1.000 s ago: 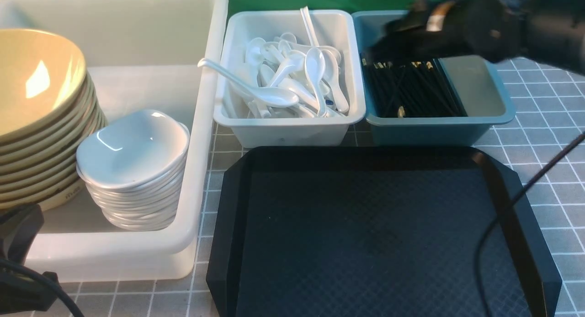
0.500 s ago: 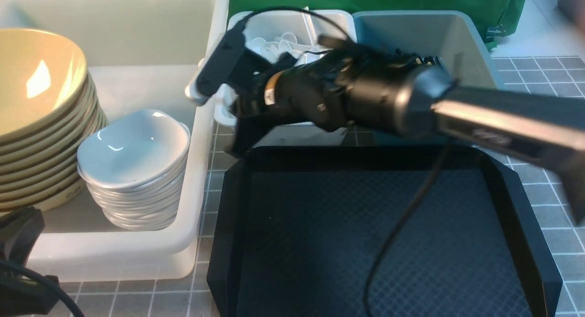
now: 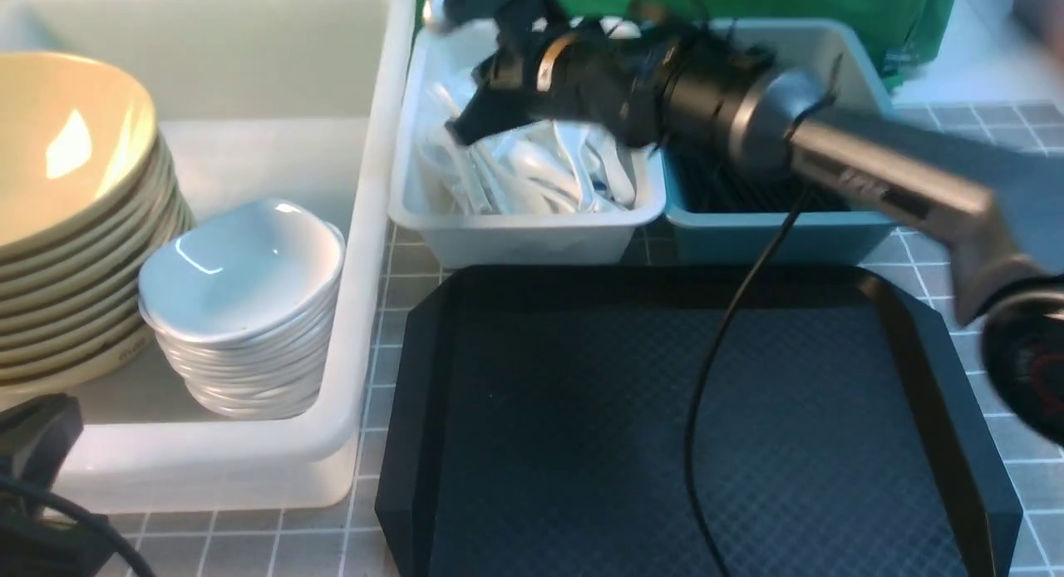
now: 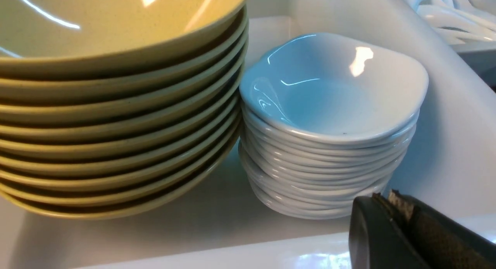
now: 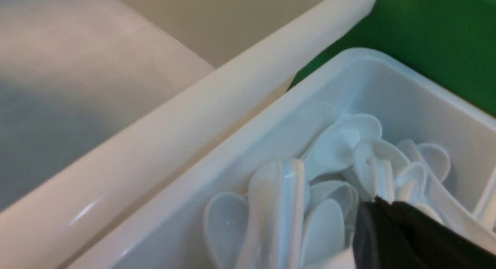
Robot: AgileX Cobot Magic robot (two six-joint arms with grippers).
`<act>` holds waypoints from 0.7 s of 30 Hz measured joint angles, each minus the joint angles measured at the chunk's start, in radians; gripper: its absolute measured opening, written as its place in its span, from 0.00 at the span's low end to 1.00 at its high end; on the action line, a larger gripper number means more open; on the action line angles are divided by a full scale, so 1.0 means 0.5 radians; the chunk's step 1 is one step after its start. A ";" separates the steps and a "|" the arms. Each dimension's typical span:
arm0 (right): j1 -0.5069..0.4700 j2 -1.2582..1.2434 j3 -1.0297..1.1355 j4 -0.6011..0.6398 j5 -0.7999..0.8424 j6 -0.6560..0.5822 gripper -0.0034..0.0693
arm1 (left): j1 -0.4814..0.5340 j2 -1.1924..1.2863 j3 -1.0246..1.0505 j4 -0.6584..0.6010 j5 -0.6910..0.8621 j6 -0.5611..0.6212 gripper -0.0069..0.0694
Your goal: On grey table put chopsticks spoon bowls plates into blue grey white boxes.
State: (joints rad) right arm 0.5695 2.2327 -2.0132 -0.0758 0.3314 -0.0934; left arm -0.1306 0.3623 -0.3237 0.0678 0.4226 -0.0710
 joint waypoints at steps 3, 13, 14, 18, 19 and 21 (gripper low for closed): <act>0.012 -0.225 -0.026 0.002 0.353 -0.039 0.15 | 0.000 0.000 0.000 0.000 -0.014 0.000 0.08; -0.102 -1.343 0.390 0.004 1.004 -0.362 0.15 | 0.000 0.000 0.000 0.000 -0.111 0.000 0.08; -0.163 -1.566 0.667 -0.004 0.985 -0.323 0.15 | 0.000 0.000 0.000 0.000 -0.111 0.000 0.08; -0.234 -2.037 1.411 -0.019 0.730 -0.274 0.15 | 0.000 0.000 0.000 0.000 -0.111 0.000 0.08; -0.241 -2.225 1.738 -0.014 0.563 -0.268 0.15 | 0.000 0.000 0.000 0.000 -0.111 0.000 0.08; -0.241 -2.482 2.193 -0.007 0.186 -0.216 0.15 | 0.000 0.000 0.000 0.000 -0.111 0.000 0.08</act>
State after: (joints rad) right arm 0.4491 0.9915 -0.9165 -0.0795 0.4242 -0.2013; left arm -0.1306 0.3623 -0.3237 0.0678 0.3671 -0.0710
